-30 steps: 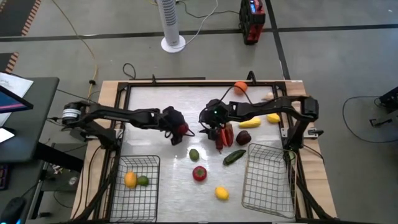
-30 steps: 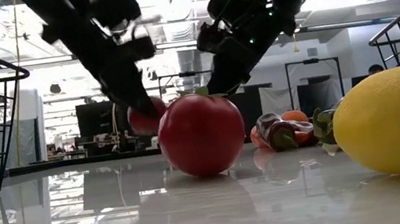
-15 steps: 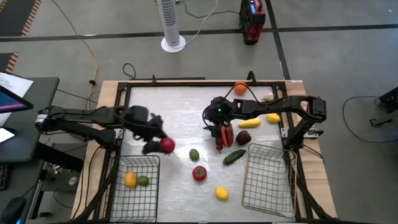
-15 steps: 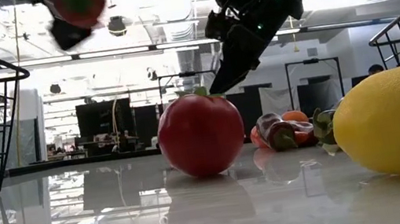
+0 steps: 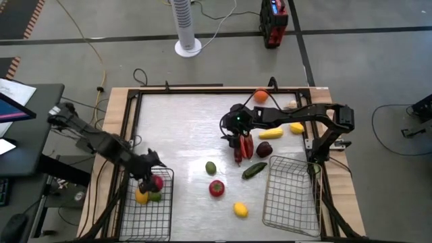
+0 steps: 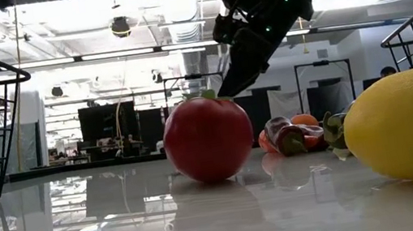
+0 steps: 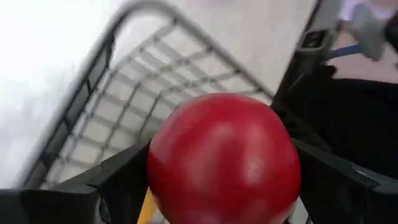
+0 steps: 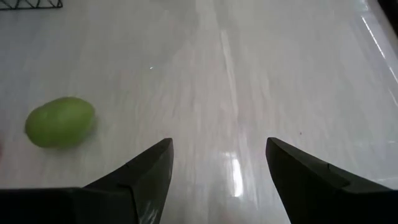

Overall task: Sort produce into baskets
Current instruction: Put the top red tomato into the black wire basket, then put the green lime into the black wire basket

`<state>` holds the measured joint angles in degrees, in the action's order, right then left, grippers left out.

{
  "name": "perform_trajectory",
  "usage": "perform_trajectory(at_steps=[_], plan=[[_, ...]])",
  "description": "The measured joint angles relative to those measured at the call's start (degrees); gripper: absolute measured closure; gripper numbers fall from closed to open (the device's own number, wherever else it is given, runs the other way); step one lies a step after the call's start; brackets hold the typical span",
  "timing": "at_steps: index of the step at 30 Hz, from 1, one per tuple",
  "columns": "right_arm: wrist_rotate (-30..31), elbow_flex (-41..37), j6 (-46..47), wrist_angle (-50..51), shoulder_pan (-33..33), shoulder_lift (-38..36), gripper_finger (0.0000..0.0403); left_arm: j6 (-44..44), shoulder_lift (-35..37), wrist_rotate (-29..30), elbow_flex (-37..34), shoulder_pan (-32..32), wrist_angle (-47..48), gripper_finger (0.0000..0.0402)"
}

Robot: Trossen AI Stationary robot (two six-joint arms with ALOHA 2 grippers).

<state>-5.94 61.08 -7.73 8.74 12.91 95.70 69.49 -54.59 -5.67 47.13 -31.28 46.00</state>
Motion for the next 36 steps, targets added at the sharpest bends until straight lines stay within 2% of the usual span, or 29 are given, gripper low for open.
perform_trajectory(at_steps=[6, 13, 22, 26, 30, 36], plan=[[0.01, 0.00, 0.49, -1.00, 0.00, 0.02, 0.0117, 10.52, -6.49, -0.12, 0.00, -5.74, -0.30, 0.0061], [0.03, 0.00, 1.07, -5.30, -0.58, 0.02, 0.0117, 17.81, -12.85, -5.09, 0.00, -8.24, -0.36, 0.0031], [0.02, 0.00, 0.74, -4.31, -0.63, 0.02, 0.0117, 15.12, -15.41, -8.16, 0.02, -8.43, -1.65, 0.0013], [0.01, 0.00, 0.37, -4.21, -0.66, -0.71, 0.0117, 12.31, -15.41, -8.39, 3.36, -8.40, -0.71, 0.0013], [0.01, 0.04, 0.37, -3.81, -0.66, -1.90, 0.0117, 6.30, -15.41, -3.90, 9.94, -7.07, 0.09, 0.0013], [0.01, 0.04, -0.10, 0.11, -0.29, -2.74, 0.0117, -11.25, -16.24, 13.45, 19.90, -1.44, -0.10, 0.0013]])
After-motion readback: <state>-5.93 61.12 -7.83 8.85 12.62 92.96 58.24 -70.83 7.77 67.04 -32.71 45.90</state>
